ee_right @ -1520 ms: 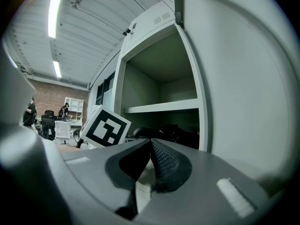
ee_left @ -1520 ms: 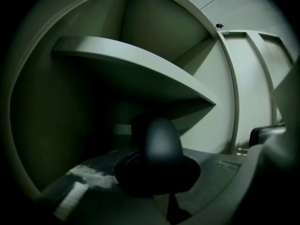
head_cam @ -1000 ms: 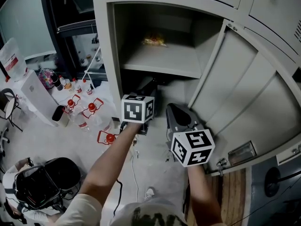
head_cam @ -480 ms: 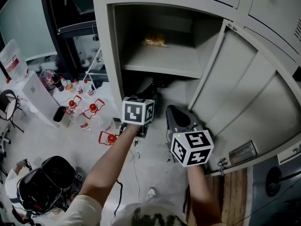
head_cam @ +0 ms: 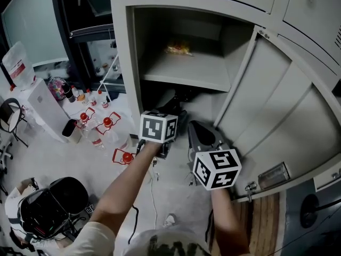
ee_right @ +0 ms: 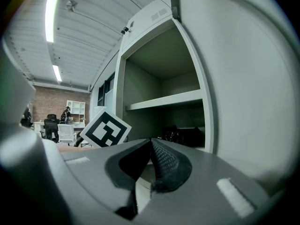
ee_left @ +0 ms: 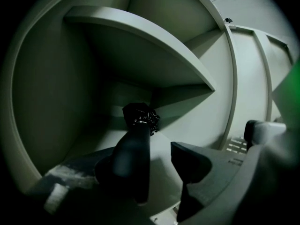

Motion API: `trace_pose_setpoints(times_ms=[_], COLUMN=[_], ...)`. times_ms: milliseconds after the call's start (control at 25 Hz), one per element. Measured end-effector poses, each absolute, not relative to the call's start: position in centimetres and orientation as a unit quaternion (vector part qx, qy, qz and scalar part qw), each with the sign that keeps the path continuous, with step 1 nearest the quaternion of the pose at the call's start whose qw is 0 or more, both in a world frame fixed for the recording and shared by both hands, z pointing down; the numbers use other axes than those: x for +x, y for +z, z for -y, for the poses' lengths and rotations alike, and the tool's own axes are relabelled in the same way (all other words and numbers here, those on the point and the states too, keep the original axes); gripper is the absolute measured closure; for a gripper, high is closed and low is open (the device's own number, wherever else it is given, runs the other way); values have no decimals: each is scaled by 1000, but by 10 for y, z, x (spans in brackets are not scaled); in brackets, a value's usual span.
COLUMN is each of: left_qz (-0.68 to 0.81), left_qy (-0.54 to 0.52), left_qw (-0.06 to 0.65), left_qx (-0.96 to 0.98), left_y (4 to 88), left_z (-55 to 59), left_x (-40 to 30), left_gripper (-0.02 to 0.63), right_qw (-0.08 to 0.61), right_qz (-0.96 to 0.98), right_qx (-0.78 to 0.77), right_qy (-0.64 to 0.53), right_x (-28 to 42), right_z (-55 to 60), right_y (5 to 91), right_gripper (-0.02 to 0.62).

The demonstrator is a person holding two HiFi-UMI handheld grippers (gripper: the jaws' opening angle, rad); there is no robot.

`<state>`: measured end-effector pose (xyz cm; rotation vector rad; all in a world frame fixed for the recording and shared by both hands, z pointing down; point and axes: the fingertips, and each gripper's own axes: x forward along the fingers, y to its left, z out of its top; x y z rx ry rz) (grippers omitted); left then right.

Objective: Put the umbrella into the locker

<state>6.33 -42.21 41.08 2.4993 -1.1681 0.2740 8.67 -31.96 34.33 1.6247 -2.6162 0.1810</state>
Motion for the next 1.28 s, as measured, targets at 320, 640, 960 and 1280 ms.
trace_pose_setpoints(times_ms=[320,640,960,1280], left_qz=[447,453,446,426], left_qy=[67,69,72,62], left_qw=[140,116,86,72], left_qx=[881,881,888,900], left_y=[392,382,368,347], left_z=[424,413,393,366], left_x=[57,54,43,18], left_gripper=[282,282,282,318], right_qw=[22,18,9,5], right_qz=[855,856,842,823], right_qx=[516,514,535,563], right_qy=[55,54,63,70], right_x=[88,89,95,87], right_z=[320,318,319,305], right_y=[340,337,336,333], right_gripper=[594,594,594,594])
